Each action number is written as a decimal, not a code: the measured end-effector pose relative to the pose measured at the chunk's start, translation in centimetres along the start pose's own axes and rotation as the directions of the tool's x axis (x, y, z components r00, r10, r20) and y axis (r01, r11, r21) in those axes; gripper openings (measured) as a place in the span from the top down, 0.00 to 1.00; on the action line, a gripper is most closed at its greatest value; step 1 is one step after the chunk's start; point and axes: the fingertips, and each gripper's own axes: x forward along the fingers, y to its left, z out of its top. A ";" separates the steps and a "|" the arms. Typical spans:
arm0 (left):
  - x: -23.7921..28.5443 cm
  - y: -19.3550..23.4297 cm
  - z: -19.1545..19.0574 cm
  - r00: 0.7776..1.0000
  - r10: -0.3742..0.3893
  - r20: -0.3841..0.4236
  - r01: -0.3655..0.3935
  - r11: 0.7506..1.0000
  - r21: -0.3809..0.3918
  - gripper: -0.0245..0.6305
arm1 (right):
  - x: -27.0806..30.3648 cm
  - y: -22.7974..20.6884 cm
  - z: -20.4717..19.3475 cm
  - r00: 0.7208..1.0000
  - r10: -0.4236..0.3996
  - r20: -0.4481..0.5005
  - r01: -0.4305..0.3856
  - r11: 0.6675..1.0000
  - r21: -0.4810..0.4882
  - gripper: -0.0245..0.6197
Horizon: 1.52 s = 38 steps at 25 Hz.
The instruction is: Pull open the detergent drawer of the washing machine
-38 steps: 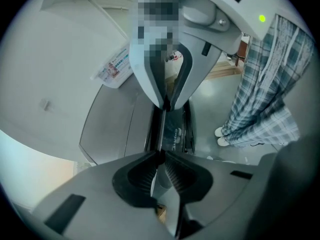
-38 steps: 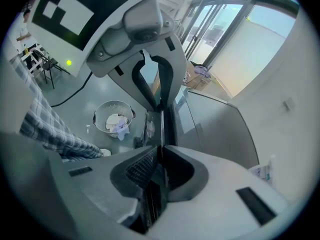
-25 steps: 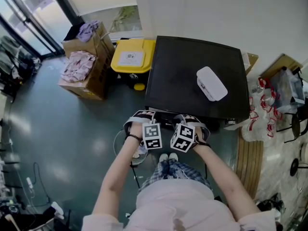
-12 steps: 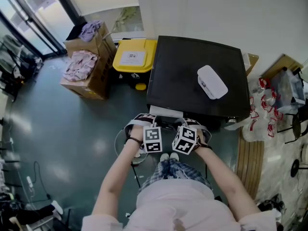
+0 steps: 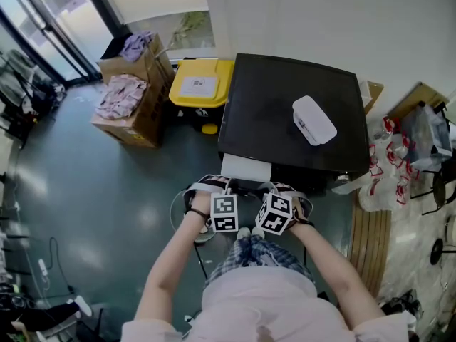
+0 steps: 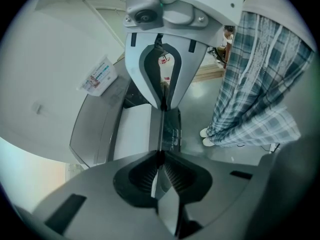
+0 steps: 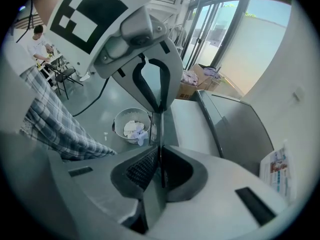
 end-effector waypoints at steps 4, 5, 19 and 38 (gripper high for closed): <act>-0.3 -1.0 0.1 1.000 -0.016 -0.004 0.016 1.000 0.004 0.87 | -0.3 1.0 0.0 1.000 0.013 0.009 -0.013 1.000 0.001 0.88; -0.4 -1.2 0.1 1.000 -0.019 -0.006 0.019 1.000 0.004 0.87 | -0.3 1.3 0.1 1.000 0.018 0.012 -0.018 1.000 0.001 0.88; -1.4 -3.5 0.1 0.997 -0.078 0.000 0.078 0.997 -0.003 0.87 | -0.9 3.6 0.2 0.996 0.085 0.026 -0.084 0.996 -0.011 0.89; -2.5 -6.9 0.3 0.974 -0.220 0.050 0.220 0.975 -0.003 0.88 | -1.4 7.0 0.0 0.980 0.196 0.037 -0.196 0.981 -0.009 0.89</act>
